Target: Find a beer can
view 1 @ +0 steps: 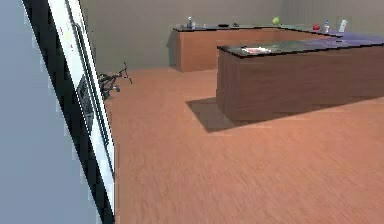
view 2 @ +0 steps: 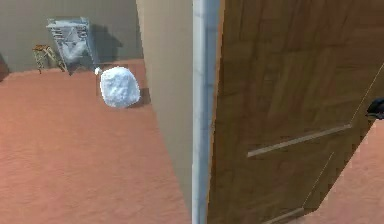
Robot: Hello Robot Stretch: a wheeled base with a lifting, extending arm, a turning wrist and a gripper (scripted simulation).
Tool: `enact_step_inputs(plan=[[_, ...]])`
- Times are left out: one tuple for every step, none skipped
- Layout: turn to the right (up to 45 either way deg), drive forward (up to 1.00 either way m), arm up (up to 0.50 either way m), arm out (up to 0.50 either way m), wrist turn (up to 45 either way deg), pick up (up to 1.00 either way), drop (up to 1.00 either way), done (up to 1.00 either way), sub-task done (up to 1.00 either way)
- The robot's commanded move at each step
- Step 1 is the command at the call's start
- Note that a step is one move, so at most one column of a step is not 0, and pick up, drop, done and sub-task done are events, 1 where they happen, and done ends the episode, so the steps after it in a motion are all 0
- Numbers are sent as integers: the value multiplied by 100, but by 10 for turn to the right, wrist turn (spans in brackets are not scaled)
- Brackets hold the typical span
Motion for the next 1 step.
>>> enact_step_inputs(plan=[[0,90,0,0,0,0,0,0,0]])
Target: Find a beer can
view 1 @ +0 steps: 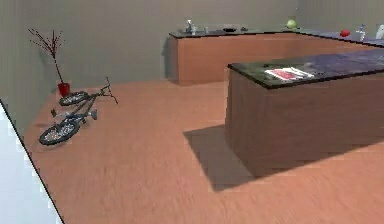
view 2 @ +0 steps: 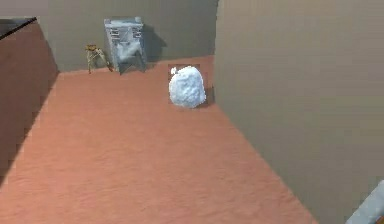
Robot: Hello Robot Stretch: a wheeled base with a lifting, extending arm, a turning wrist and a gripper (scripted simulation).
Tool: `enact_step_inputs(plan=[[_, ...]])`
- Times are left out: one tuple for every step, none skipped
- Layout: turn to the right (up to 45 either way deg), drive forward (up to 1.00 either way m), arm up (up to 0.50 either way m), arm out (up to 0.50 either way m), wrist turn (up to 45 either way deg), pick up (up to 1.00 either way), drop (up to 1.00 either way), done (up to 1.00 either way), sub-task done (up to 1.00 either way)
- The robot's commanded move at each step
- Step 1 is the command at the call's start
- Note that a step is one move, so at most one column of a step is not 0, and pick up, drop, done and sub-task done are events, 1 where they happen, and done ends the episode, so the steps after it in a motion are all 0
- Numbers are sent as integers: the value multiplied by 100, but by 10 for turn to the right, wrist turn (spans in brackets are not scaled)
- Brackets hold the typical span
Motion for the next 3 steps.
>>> enact_step_inputs(plan=[[-90,0,0,0,0,0,0,0,0],[0,100,0,0,0,0,0,0,0],[0,95,0,0,0,0,0,0,0]])
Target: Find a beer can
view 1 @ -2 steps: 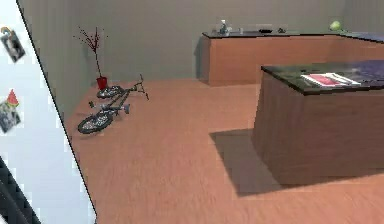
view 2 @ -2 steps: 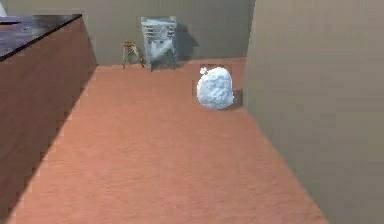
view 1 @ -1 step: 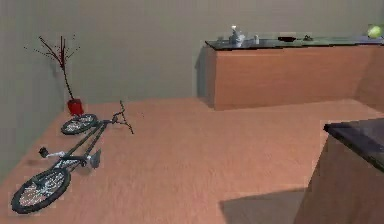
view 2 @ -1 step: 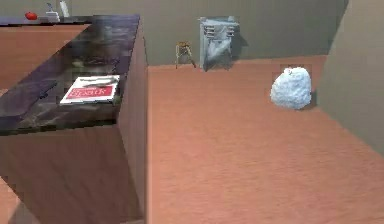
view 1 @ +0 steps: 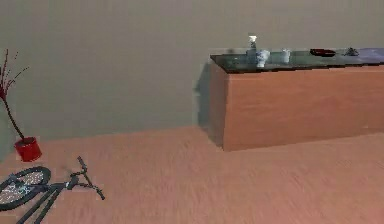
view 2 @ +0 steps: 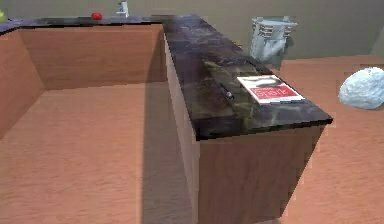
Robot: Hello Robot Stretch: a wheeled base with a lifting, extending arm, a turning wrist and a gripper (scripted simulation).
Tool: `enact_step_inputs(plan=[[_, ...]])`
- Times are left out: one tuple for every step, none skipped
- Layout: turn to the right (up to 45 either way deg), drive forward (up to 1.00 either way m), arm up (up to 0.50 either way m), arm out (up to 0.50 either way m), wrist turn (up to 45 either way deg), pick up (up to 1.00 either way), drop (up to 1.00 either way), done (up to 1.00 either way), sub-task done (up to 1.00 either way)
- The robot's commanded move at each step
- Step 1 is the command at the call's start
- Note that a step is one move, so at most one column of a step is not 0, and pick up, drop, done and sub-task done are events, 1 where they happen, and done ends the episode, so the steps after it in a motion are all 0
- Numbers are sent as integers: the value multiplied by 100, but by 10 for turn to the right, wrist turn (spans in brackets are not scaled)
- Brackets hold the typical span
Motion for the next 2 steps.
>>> enact_step_inputs(plan=[[240,0,0,0,0,0,0,0,0],[0,100,0,0,0,0,0,0,0]])
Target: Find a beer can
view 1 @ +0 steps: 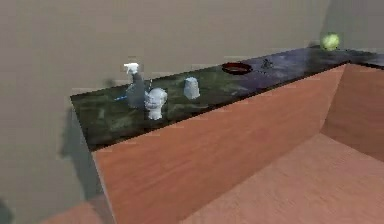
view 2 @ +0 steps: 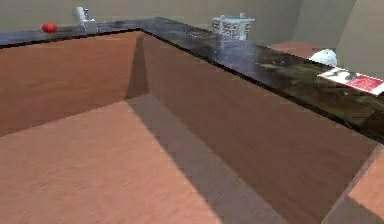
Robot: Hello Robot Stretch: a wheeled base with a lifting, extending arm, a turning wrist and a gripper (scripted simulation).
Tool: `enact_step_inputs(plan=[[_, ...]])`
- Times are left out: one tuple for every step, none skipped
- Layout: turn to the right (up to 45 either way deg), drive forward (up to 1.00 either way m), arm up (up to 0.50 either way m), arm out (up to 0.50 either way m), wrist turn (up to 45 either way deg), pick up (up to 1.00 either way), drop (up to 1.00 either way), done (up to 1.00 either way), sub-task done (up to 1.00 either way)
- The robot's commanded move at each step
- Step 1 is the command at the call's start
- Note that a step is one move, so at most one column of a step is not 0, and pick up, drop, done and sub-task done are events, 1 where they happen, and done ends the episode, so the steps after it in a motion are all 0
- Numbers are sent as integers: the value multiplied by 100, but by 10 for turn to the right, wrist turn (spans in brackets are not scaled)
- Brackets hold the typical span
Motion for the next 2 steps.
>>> enact_step_inputs(plan=[[0,20,0,0,0,0,0,0,0],[0,0,0,0,0,0,0,100,0]])
